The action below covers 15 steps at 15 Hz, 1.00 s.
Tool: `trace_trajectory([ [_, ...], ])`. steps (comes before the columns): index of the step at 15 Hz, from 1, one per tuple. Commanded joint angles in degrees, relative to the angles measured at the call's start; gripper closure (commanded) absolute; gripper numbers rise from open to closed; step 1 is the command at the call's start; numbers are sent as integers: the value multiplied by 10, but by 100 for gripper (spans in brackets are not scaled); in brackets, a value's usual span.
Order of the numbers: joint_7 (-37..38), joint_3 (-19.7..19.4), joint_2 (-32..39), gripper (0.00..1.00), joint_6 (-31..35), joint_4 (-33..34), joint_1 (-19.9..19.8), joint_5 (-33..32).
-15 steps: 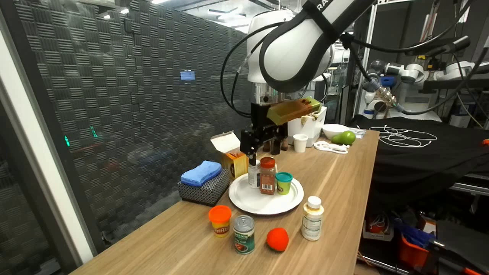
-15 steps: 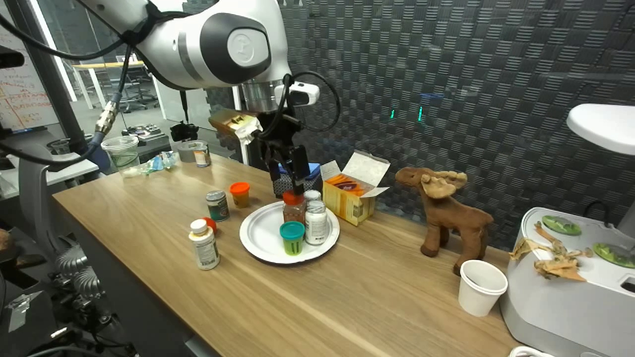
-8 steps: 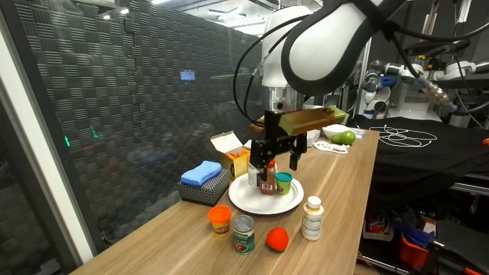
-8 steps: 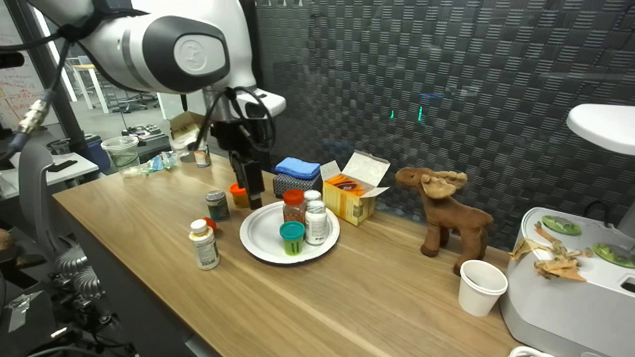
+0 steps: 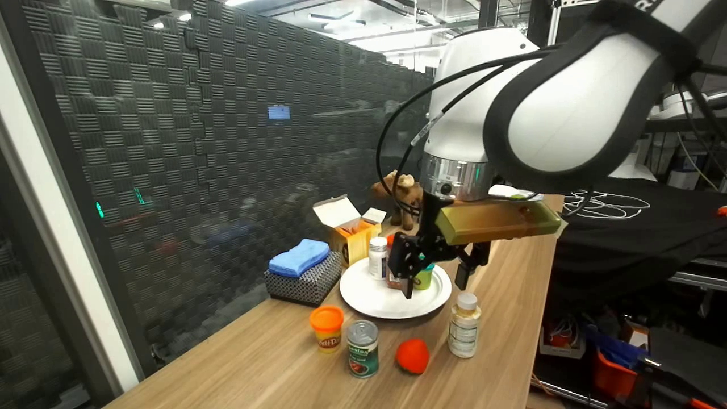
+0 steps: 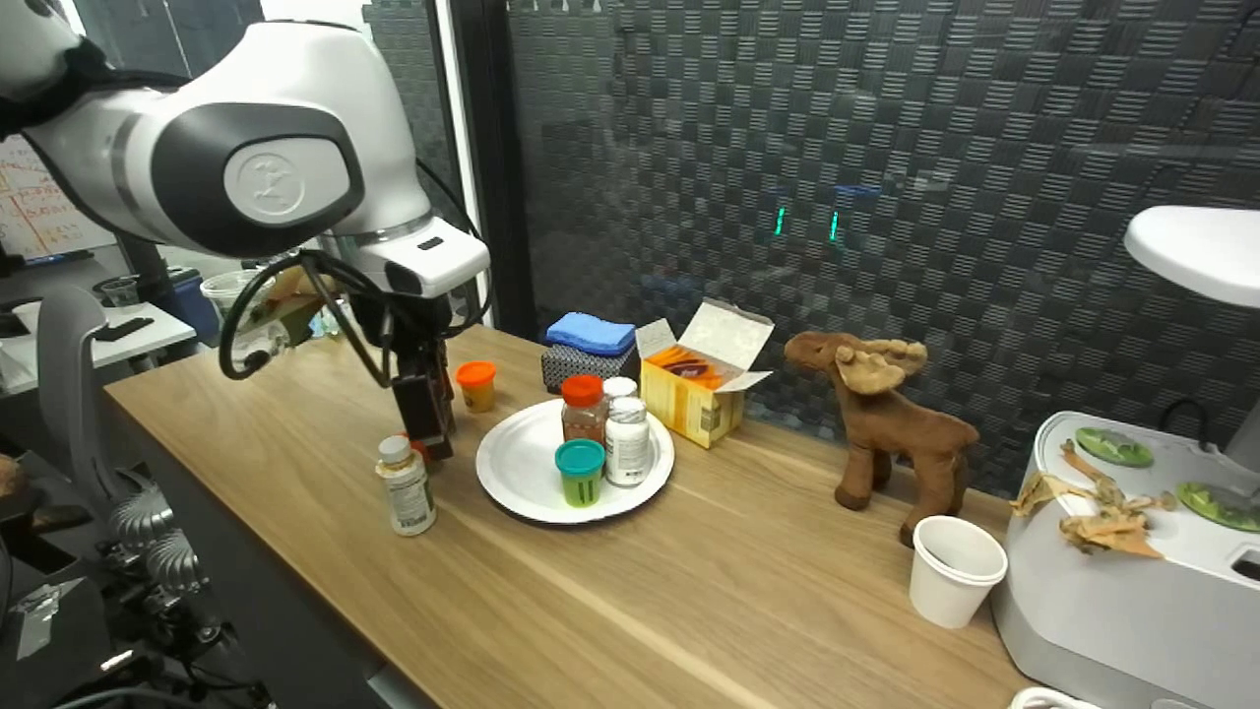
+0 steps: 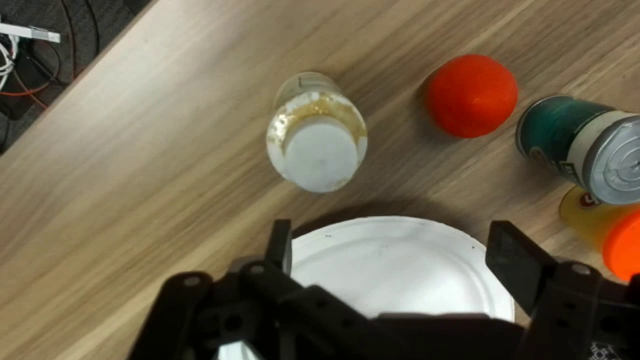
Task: Pick up the objects from the countertop and put them on the white plate.
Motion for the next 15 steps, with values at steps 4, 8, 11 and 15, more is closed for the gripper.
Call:
trace_trajectory([
  [4,126,-2,-63,0,13,-60,-19,-96],
  [8,115,5,-75,0,-11,-63,-27,-93],
  [11,97,9,-73,29,-29,-56,-28,-76],
  [15,91,15,-67,54,-49,-50,-25,-73],
])
